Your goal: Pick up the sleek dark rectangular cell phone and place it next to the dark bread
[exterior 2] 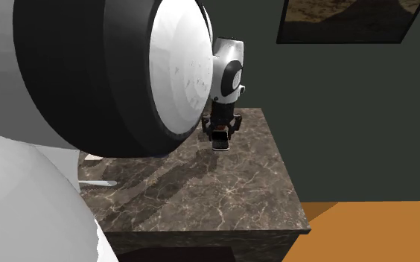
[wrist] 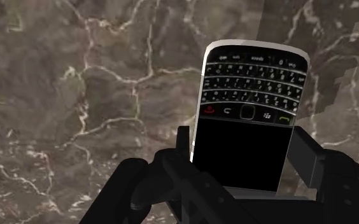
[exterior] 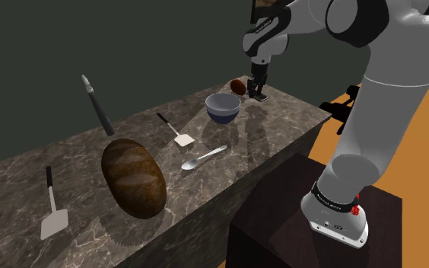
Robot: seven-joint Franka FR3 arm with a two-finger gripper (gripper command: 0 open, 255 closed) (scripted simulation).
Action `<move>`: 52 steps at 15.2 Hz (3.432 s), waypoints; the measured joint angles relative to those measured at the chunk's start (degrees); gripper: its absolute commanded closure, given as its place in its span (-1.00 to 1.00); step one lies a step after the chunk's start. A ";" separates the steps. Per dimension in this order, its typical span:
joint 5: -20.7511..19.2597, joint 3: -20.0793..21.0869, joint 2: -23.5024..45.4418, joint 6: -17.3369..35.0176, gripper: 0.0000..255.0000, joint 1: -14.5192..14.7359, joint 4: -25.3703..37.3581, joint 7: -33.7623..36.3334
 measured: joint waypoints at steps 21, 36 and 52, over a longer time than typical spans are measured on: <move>-3.73 -0.24 -6.01 -14.65 1.00 0.60 9.54 3.03; -7.50 10.97 -19.91 -11.98 1.00 9.08 -5.33 24.28; -3.83 25.42 -20.25 -10.91 1.00 18.84 -5.87 46.83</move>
